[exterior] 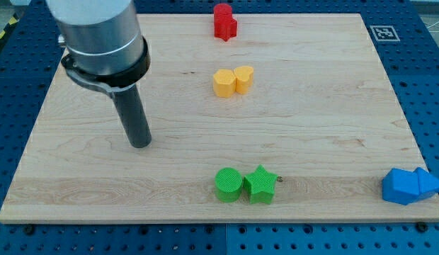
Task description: Move your arm towards top center
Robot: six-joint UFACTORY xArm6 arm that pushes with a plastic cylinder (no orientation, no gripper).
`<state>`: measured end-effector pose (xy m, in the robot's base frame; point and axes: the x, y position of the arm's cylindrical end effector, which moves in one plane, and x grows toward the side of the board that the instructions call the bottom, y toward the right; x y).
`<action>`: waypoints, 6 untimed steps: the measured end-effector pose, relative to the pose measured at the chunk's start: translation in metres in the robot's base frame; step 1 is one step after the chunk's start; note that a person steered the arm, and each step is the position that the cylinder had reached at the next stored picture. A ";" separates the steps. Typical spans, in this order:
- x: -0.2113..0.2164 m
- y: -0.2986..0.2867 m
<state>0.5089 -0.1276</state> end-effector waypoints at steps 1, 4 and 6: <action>-0.055 0.001; -0.269 0.007; -0.317 0.042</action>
<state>0.1919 -0.0857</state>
